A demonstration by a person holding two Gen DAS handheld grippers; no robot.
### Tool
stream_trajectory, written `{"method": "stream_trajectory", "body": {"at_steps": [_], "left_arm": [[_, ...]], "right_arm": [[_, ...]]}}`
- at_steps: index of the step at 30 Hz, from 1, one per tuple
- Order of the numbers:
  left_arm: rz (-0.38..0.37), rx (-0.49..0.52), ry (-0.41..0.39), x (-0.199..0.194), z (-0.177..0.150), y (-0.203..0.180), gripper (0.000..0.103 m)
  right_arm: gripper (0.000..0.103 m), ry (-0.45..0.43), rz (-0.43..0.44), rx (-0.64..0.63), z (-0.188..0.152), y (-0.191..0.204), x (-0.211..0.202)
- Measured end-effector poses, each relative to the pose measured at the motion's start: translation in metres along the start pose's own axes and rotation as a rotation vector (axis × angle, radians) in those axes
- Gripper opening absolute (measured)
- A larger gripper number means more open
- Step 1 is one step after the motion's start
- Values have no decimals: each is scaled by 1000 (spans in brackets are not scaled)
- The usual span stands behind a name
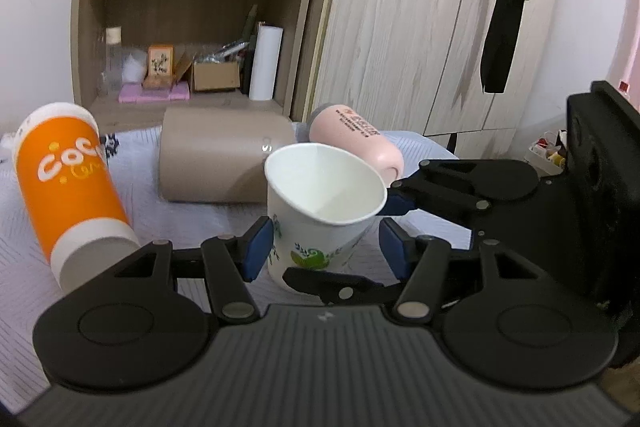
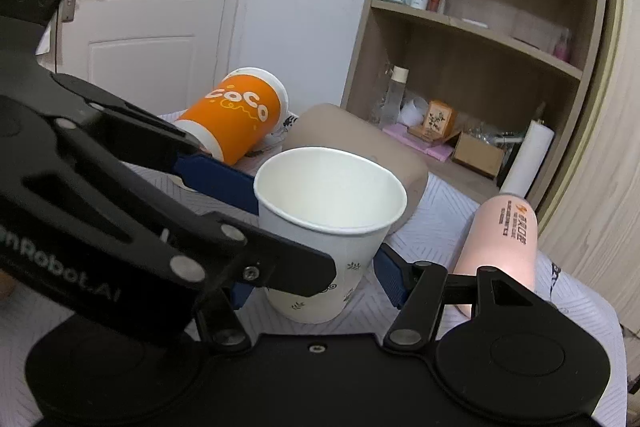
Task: Flip cup upright
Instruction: 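Lower the upright white cup onto the table with the right gripper, then open the right gripper and pull it back from the cup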
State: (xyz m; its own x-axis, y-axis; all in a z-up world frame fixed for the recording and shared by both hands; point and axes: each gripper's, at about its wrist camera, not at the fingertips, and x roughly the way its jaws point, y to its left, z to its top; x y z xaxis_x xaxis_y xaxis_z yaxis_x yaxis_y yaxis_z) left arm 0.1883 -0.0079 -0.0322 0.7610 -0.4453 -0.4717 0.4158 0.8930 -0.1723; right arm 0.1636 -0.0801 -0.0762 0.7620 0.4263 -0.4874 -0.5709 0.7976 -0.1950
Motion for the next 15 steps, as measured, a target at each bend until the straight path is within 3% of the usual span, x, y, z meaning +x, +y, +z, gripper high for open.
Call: {"method": "stream_trajectory", "body": {"at_steps": [7,9,11,15], "left_arm": [[5,-37,36,5,0,5,57],[16,-38,32,5,-1,5,57],[21,-47,39,5,-2,5,57],[25,-48,32,3,-6,3,58]], "right_arm": [[67,-8,-12,-34,-3,7,1],[69,7,-29,-37,-2,8,2],[79,16,-45,-34,-3,9,-1],[81,18,-60,-28,-4,9,-8]]}}
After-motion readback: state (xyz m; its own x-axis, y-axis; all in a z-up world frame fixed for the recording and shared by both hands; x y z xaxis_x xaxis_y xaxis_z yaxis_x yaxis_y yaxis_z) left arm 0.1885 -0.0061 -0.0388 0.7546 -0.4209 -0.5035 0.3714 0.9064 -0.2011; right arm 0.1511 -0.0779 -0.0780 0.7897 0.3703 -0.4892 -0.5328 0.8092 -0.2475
